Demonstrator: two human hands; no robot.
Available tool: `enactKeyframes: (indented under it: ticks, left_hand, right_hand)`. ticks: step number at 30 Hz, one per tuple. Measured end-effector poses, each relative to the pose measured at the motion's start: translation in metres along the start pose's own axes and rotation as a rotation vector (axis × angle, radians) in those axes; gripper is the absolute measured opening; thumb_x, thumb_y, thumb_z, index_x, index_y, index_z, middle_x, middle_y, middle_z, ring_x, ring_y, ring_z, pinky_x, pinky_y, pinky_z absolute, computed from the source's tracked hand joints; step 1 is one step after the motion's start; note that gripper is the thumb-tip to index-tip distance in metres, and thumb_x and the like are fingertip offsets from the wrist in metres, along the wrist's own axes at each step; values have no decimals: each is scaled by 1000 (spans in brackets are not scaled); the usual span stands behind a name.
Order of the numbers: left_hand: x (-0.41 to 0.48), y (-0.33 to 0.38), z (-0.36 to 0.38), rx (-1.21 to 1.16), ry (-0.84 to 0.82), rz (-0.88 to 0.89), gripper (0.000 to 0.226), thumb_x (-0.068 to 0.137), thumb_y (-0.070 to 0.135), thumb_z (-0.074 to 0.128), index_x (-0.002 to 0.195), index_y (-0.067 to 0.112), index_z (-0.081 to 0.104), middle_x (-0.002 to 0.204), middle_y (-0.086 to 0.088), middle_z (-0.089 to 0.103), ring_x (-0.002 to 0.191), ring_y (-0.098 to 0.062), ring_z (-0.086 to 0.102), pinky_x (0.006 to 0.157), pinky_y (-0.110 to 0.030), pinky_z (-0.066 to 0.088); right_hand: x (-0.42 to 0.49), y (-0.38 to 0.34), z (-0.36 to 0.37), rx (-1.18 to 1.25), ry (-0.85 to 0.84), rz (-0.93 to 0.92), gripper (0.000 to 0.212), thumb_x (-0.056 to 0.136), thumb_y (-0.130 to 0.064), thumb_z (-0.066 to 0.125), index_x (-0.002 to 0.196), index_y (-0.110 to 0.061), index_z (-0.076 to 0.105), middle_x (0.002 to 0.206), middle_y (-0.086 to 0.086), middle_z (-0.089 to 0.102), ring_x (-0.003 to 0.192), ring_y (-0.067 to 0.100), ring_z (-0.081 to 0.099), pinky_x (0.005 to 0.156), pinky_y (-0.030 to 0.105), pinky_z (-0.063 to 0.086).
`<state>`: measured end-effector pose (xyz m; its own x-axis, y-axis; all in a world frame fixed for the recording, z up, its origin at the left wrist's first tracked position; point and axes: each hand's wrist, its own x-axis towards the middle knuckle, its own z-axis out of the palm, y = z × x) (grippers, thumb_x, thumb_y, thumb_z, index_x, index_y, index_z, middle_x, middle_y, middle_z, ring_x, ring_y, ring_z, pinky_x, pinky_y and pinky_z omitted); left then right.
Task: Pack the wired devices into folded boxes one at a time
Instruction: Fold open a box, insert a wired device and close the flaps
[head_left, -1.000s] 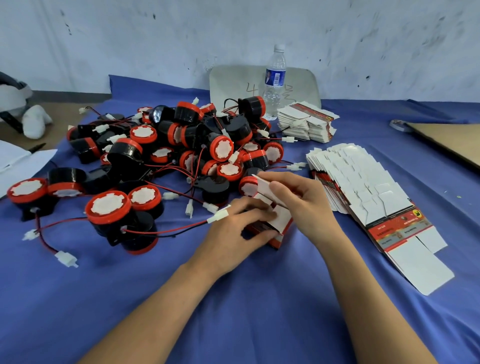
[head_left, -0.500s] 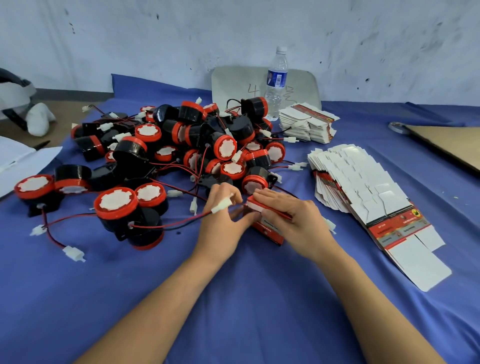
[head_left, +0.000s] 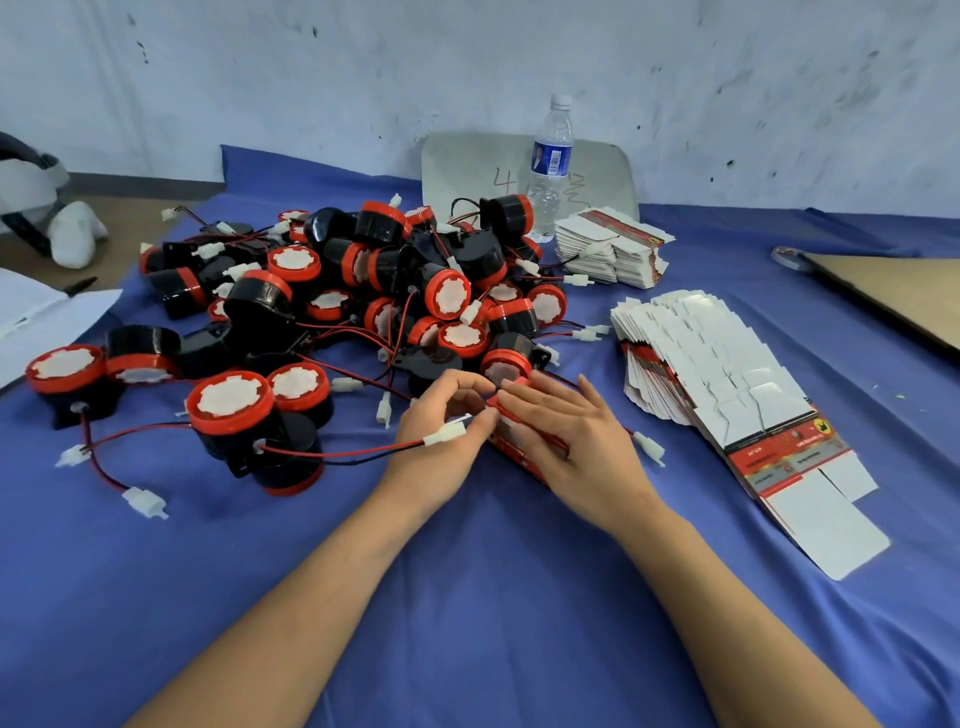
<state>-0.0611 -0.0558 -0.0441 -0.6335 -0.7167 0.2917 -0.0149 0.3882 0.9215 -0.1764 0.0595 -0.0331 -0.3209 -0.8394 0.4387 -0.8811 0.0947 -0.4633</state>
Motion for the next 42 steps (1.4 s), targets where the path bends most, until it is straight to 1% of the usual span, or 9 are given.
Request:
enactKeyframes:
  ticks: [10, 16, 20, 24, 28, 32, 37, 40, 42]
  left_hand:
    - [3, -3, -6, 68, -46, 16, 17, 91, 4, 63, 87, 21, 64, 92, 6, 68, 90, -4, 64, 81, -21, 51]
    - [3, -1, -16, 226, -96, 181, 16, 85, -3, 66, 95, 9, 70, 95, 0, 69, 91, -4, 64, 81, -8, 45]
    - [-3, 1, -11, 249, -43, 245, 14, 83, -5, 69, 90, 7, 70, 96, 1, 67, 91, -3, 61, 80, -9, 45]
    - [-5, -2, -10, 176, -59, 257, 19, 80, 3, 75, 75, 15, 61, 119, 5, 64, 107, 2, 60, 87, -15, 46]
    - [-7, -3, -6, 67, -269, 84, 47, 76, 25, 81, 112, 33, 53, 136, 23, 50, 125, 4, 48, 103, -29, 44]
    - [-6, 1, -3, 17, -255, -44, 66, 80, 57, 66, 130, 60, 23, 122, 45, 41, 109, 28, 42, 89, -2, 38]
    - [-7, 10, -1, -88, -152, -36, 28, 81, 46, 54, 108, 39, 57, 96, 16, 64, 85, 12, 59, 68, -4, 44]
    - [-11, 15, 4, -169, -146, 5, 17, 83, 36, 58, 95, 26, 64, 98, 6, 65, 82, 5, 61, 69, -9, 47]
    - [-16, 16, 9, -227, -154, -6, 15, 84, 33, 59, 95, 24, 65, 100, 3, 66, 86, -2, 64, 71, -15, 50]
  right_hand:
    - [-7, -5, -2, -224, -58, -13, 39, 100, -32, 50, 139, -33, 51, 147, -16, 42, 147, 20, 21, 117, 57, 11]
    - [-19, -2, 3, -320, -141, -61, 58, 97, -28, 52, 150, -32, 29, 158, -14, 19, 150, 22, 6, 119, 55, 8]
    - [-24, 0, 2, -66, 52, -15, 66, 90, -19, 65, 146, -30, 33, 158, -5, 18, 147, 26, 15, 117, 45, 24]
    - [-28, 8, -3, 241, 123, 261, 72, 85, -38, 71, 146, -30, 34, 140, -8, 43, 129, 7, 42, 104, 28, 41]
    - [-28, 12, -2, 244, 134, 248, 62, 81, -31, 77, 136, -19, 50, 123, -11, 49, 116, 4, 49, 98, 20, 42]
    - [-30, 12, -3, 214, 139, 93, 56, 76, -20, 82, 124, -14, 56, 123, -15, 46, 118, -4, 45, 99, 7, 33]
    - [-31, 5, -2, 276, 135, -59, 59, 75, -27, 81, 127, -25, 51, 132, -16, 46, 134, -5, 35, 103, 10, 33]
    - [-29, -5, -5, 652, 159, 140, 46, 74, -32, 80, 113, -40, 57, 119, -18, 55, 119, 4, 52, 84, 15, 48]
    - [-26, -8, -3, 725, 229, 211, 30, 79, -21, 75, 104, -34, 64, 113, -11, 62, 110, 3, 58, 83, 15, 47]
